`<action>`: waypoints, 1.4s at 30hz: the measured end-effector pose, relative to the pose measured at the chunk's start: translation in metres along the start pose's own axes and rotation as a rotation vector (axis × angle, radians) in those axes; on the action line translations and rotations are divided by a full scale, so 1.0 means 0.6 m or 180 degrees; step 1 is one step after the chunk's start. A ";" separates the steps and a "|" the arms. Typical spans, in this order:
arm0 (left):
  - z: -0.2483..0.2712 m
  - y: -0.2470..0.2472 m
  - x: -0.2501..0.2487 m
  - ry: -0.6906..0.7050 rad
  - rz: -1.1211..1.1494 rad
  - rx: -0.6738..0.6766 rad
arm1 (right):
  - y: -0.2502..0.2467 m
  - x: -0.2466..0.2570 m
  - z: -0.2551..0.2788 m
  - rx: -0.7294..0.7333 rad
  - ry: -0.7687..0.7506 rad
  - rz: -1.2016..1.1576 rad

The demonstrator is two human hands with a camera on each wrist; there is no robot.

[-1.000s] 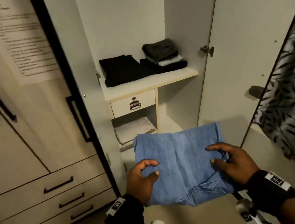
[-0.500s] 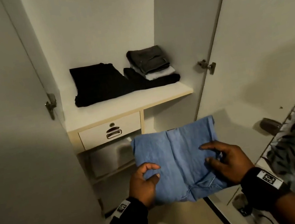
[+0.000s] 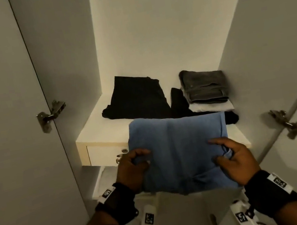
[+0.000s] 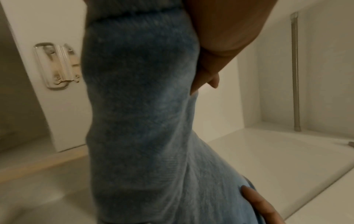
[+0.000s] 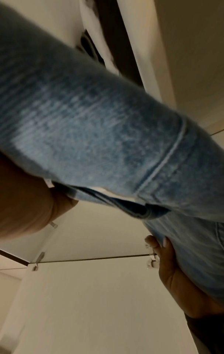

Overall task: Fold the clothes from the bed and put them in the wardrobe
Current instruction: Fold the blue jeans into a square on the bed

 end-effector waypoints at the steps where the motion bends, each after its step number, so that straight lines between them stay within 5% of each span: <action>1: -0.016 0.000 -0.013 0.0052 0.0054 -0.0029 | -0.004 -0.001 -0.031 0.0039 -0.0020 -0.0025; 10: -0.264 -0.081 -0.075 0.0398 0.0058 -0.0479 | 0.030 0.004 -0.321 0.0199 -0.0343 0.0086; 18: -0.571 -0.154 -0.161 0.0878 0.0230 -0.0308 | 0.074 0.022 -0.636 -0.0150 -0.0448 0.0051; 22: -0.716 -0.204 -0.093 0.0153 -0.0319 -0.0100 | 0.155 -0.056 -0.752 0.0050 0.0201 0.0349; 25: -0.761 -0.222 -0.040 -0.0351 -0.2213 -0.0232 | 0.214 -0.116 -0.781 0.0732 0.0888 0.1483; 27: -0.750 -0.200 -0.047 0.0178 -0.2908 -0.0503 | 0.225 -0.098 -0.780 0.0478 0.0607 0.1652; 29: -0.742 -0.145 -0.042 0.0578 -0.3307 0.0049 | 0.251 -0.066 -0.775 0.0644 -0.0026 0.1769; 32: -0.734 -0.103 0.039 -0.0040 -0.4253 0.0829 | 0.318 -0.081 -0.751 0.1849 -0.0050 0.2608; 42: -0.749 -0.112 0.082 -0.0093 -0.4536 0.0941 | 0.353 -0.131 -0.758 0.1868 0.0016 0.2575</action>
Point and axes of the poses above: each hand's wrist, its own z-axis away from the middle knuckle, its own y-axis out of the palm, x = y × z, the point moved 4 cm from there along -z, towards the middle knuckle, and after that the axes turned 5 degrees about z, right-handed, at the moved point
